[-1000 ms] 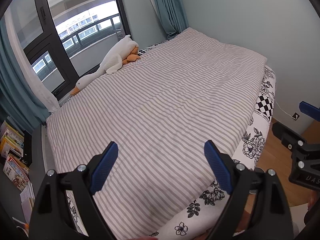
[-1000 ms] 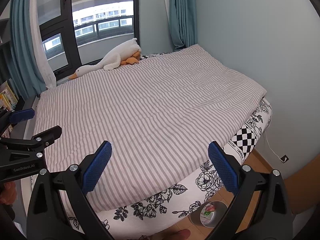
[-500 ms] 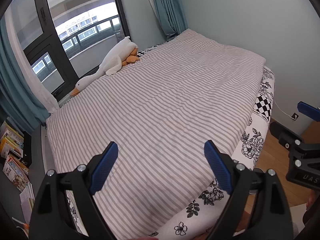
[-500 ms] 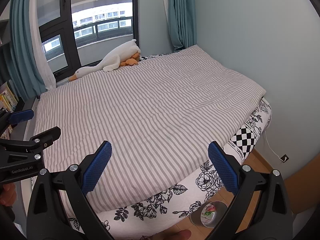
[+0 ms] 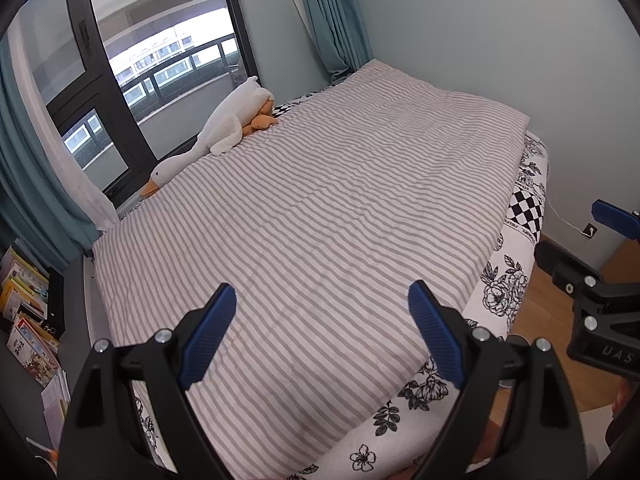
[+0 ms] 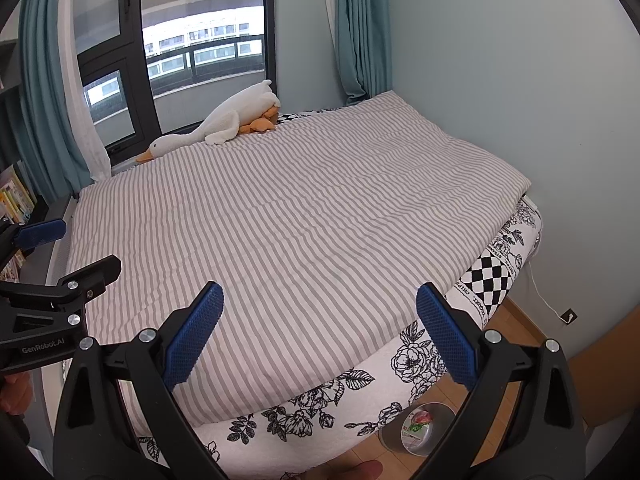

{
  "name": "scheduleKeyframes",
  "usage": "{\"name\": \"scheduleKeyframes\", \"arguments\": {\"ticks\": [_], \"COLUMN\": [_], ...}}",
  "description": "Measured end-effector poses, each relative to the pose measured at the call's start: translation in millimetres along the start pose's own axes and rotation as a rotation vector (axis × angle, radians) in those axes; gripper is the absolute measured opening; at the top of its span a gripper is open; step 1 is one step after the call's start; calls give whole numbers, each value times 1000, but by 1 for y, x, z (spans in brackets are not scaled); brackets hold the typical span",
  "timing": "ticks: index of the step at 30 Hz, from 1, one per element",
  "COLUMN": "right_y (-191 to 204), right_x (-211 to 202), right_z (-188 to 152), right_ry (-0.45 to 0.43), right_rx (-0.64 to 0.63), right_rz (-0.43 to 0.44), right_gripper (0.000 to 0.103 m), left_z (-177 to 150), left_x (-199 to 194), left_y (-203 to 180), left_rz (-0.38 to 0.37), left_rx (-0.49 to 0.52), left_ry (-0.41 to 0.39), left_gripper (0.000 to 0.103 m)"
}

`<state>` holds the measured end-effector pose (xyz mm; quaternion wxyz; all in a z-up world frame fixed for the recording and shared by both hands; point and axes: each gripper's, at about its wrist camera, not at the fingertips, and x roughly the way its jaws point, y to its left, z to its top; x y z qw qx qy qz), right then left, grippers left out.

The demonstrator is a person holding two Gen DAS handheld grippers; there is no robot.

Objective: Collect trash

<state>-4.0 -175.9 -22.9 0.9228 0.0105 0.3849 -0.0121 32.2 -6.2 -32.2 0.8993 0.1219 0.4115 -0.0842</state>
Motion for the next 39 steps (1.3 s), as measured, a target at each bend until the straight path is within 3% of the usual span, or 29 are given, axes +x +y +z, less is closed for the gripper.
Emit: {"name": "scheduleKeyframes", "arguments": {"ticks": [19, 39], "right_y": [1, 4], "right_x": [0, 0], "right_z": [0, -1], "right_ry": [-4, -11], "right_rx": [5, 9], "right_rz": [-15, -20], "right_gripper": [94, 94], "left_z": [2, -3], "left_x": [-5, -5], "left_y": [-5, -4], "left_rz": [-51, -40], "left_rx": [30, 1], "left_ry": [-29, -29], "left_gripper": [88, 88]}}
